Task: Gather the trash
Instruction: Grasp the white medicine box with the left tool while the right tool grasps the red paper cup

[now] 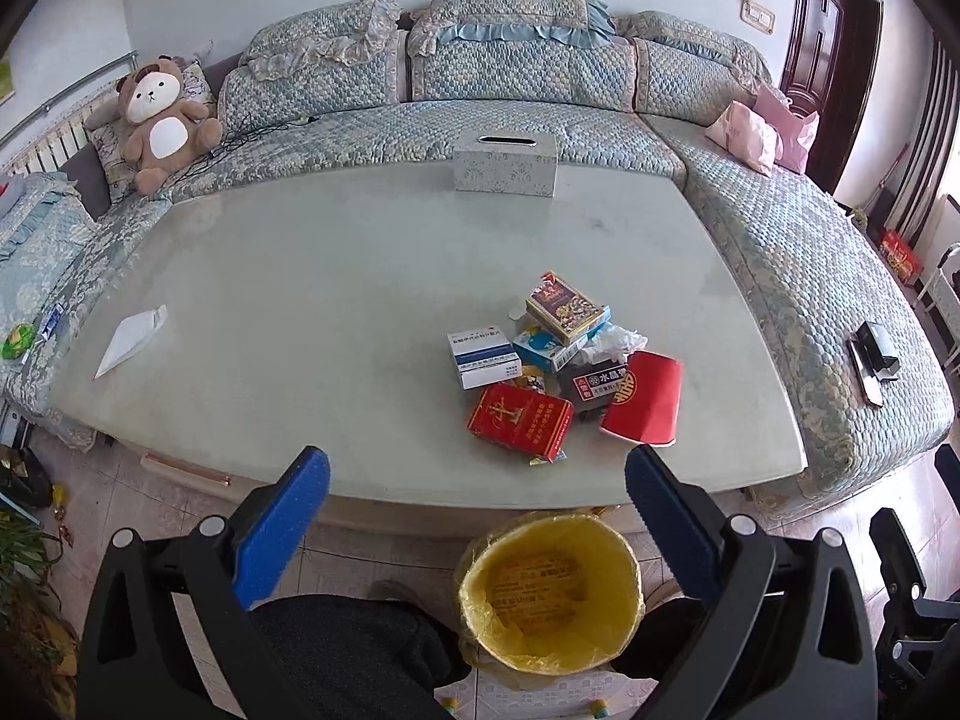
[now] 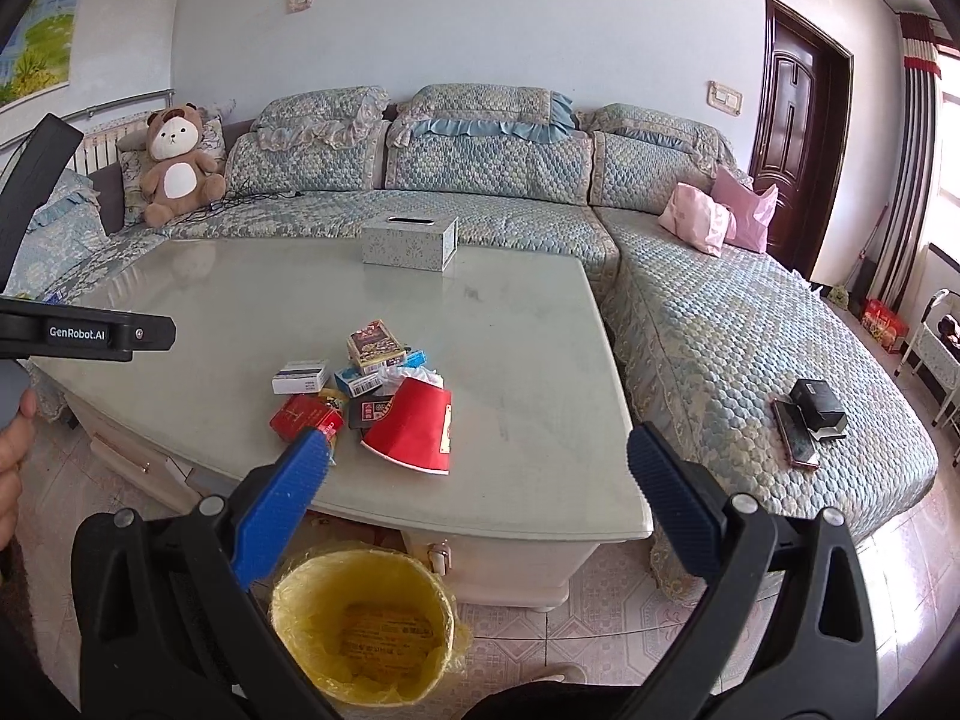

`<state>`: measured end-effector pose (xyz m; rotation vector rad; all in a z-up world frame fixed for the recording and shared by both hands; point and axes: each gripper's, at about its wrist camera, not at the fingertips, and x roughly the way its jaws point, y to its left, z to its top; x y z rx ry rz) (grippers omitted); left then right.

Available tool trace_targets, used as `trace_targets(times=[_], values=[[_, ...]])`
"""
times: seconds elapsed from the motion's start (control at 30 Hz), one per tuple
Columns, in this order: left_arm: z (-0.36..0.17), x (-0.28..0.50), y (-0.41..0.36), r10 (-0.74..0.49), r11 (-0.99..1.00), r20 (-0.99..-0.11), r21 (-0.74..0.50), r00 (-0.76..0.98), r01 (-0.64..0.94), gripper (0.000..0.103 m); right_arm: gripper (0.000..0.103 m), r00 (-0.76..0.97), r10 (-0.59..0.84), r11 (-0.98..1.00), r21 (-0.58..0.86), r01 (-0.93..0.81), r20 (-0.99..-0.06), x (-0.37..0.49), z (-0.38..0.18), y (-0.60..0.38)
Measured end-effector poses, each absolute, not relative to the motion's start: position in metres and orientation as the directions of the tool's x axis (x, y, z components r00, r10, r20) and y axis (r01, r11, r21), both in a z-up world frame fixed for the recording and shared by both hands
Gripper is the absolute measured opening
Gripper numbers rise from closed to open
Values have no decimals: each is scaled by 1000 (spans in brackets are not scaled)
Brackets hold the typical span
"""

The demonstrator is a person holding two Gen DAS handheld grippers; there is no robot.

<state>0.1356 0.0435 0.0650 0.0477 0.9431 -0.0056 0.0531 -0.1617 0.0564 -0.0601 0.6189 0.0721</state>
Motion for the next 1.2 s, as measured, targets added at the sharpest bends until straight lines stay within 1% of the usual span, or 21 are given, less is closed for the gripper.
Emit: trace_targets(times=[0.07, 0.13, 0.2, 0.27, 0.4, 0.53, 0.9, 1.2], values=[[59, 153, 43, 24, 997, -834, 60, 551, 46, 97, 98, 783, 91, 993, -6, -119, -615, 68, 55, -163], [49, 171, 44, 9, 997, -870, 45, 492, 62, 97, 98, 753, 119, 989, 14, -144, -648, 83, 53, -165], [39, 188, 46, -16, 997, -900, 17, 436, 72, 97, 98, 730, 120, 989, 17, -147, -672, 99, 53, -167], [30, 204, 45, -12, 997, -916, 18, 401, 71, 97, 98, 716, 115, 989, 15, -144, -688, 112, 52, -169], [20, 230, 39, 8, 996, -930, 42, 368, 85, 97, 98, 698, 129, 987, 25, -157, -705, 135, 53, -169], [5, 258, 35, -47, 994, -955, -16, 291, 108, 97, 98, 679, 138, 986, 33, -166, -721, 156, 46, -167], [-47, 319, 29, -9, 996, -983, 8, 181, 90, 97, 98, 555, 172, 977, 69, -202, -814, 205, -10, -157], [-82, 355, 30, 5, 996, -993, 15, 116, 84, 97, 98, 489, 177, 975, 84, -205, -854, 235, -44, -152]])
